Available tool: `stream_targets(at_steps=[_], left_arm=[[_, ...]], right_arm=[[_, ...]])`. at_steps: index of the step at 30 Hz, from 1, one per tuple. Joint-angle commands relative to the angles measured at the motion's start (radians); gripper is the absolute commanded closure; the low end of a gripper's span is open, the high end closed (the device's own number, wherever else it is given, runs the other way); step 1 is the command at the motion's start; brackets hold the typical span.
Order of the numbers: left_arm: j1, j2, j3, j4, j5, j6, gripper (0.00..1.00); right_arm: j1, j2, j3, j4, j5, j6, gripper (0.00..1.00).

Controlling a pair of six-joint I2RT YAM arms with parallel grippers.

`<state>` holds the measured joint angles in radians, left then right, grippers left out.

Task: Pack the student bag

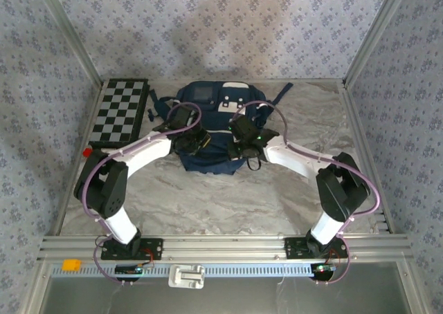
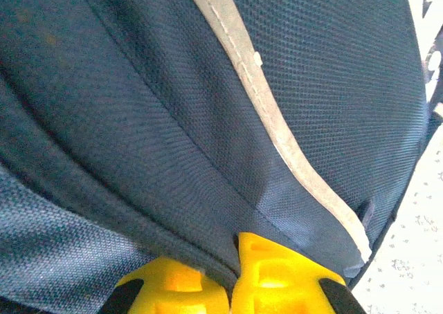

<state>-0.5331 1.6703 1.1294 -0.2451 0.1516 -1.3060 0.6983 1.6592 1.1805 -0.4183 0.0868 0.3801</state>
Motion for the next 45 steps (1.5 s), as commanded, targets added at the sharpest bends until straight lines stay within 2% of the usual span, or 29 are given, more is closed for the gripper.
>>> stream_targets(at_steps=[1, 6, 14, 18, 20, 21, 24, 27, 28, 29, 30, 32, 33, 35, 37, 40, 42, 43, 44, 45], left_arm=[[0.074, -0.072, -0.042, -0.102, 0.010, 0.160, 1.00], [0.135, -0.079, -0.035, -0.153, 0.092, 0.313, 1.00], [0.165, -0.074, -0.012, -0.164, 0.130, 0.432, 1.00], [0.165, -0.077, 0.001, -0.147, 0.164, 0.469, 1.00], [0.163, -0.089, 0.008, -0.139, 0.196, 0.496, 1.00], [0.165, -0.097, 0.008, -0.140, 0.200, 0.508, 0.94], [0.184, -0.134, -0.007, -0.160, 0.194, 0.544, 0.54], [0.234, -0.211, -0.057, -0.190, 0.089, 0.560, 0.22], [0.254, -0.238, -0.057, -0.227, -0.001, 0.583, 0.11], [0.277, -0.259, -0.046, -0.281, -0.106, 0.602, 0.04], [0.300, -0.273, -0.040, -0.319, -0.200, 0.623, 0.01], [0.356, -0.295, -0.070, -0.313, -0.465, 0.686, 0.00], [0.381, -0.301, -0.099, -0.284, -0.564, 0.716, 0.00], [0.427, -0.313, -0.208, -0.113, -0.733, 0.836, 0.00], [0.450, -0.314, -0.322, 0.108, -0.805, 0.968, 0.00], [0.460, -0.279, -0.437, 0.349, -0.808, 1.086, 0.00], [0.461, -0.246, -0.516, 0.535, -0.739, 1.158, 0.00], [0.462, -0.236, -0.550, 0.620, -0.702, 1.185, 0.00], [0.461, -0.221, -0.594, 0.730, -0.648, 1.215, 0.00], [0.461, -0.219, -0.609, 0.789, -0.608, 1.240, 0.00]], right_arm=[[-0.039, -0.032, -0.015, -0.100, 0.134, -0.067, 1.00], [-0.095, -0.012, -0.002, -0.086, 0.149, -0.088, 1.00], [-0.150, 0.090, 0.139, -0.079, 0.189, -0.108, 1.00], [-0.143, 0.122, 0.182, -0.112, 0.176, -0.112, 0.99], [-0.141, 0.092, 0.158, -0.093, 0.105, -0.131, 0.83], [-0.141, 0.070, 0.149, -0.091, 0.092, -0.125, 0.76], [-0.153, -0.015, 0.100, -0.096, 0.085, -0.093, 0.52], [-0.203, -0.114, 0.025, -0.073, 0.134, -0.064, 0.24], [-0.230, -0.145, -0.027, -0.057, 0.173, -0.058, 0.16], [-0.256, -0.170, -0.062, -0.041, 0.244, -0.048, 0.13], [-0.281, -0.188, -0.089, -0.026, 0.315, -0.043, 0.11], [-0.348, -0.214, -0.171, 0.060, 0.441, -0.064, 0.07], [-0.387, -0.217, -0.211, 0.121, 0.463, -0.082, 0.06], [-0.473, -0.202, -0.300, 0.267, 0.472, -0.138, 0.03], [-0.532, -0.181, -0.360, 0.380, 0.480, -0.165, 0.02], [-0.581, -0.178, -0.490, 0.655, 0.403, -0.284, 0.00], [-0.602, -0.156, -0.557, 0.776, 0.340, -0.312, 0.00], [-0.632, -0.154, -0.590, 0.859, 0.285, -0.357, 0.00], [-0.665, -0.176, -0.611, 0.870, 0.180, -0.347, 0.00], [-0.697, -0.191, -0.662, 0.977, 0.100, -0.373, 0.00]])
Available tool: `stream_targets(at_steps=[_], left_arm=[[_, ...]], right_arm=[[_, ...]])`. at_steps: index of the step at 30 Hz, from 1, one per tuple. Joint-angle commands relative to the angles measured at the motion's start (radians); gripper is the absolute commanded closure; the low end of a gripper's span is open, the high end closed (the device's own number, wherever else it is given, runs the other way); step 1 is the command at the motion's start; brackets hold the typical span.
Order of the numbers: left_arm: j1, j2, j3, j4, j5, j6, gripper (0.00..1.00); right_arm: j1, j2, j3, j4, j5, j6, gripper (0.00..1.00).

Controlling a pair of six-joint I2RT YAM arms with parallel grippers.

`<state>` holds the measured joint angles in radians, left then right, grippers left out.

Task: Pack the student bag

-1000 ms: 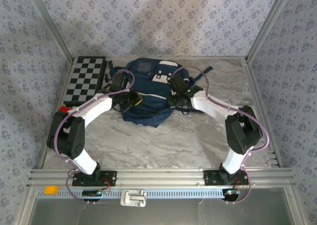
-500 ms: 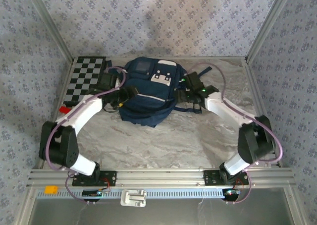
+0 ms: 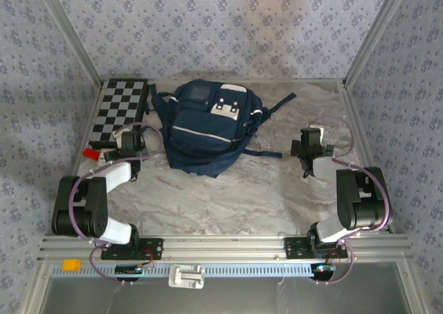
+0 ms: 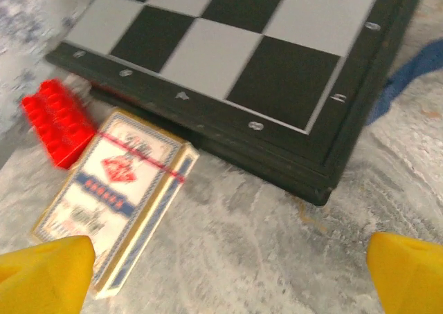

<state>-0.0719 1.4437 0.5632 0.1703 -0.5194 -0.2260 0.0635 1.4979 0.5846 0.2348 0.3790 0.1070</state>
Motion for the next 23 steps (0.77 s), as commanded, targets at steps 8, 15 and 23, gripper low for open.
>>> stream_targets(at_steps=[8, 15, 23], left_arm=[[0.033, 0.099, -0.196, 0.748, 0.340, 0.221, 0.00], [0.062, 0.093, -0.159, 0.665, 0.360, 0.189, 0.00], [0.063, 0.091, -0.159, 0.660, 0.361, 0.187, 0.00]], right_arm=[[-0.091, 0.040, -0.207, 0.636, -0.339, -0.138, 0.00], [-0.094, 0.024, -0.192, 0.576, -0.355, -0.137, 0.00], [-0.097, 0.026, -0.192, 0.577, -0.357, -0.135, 0.00]])
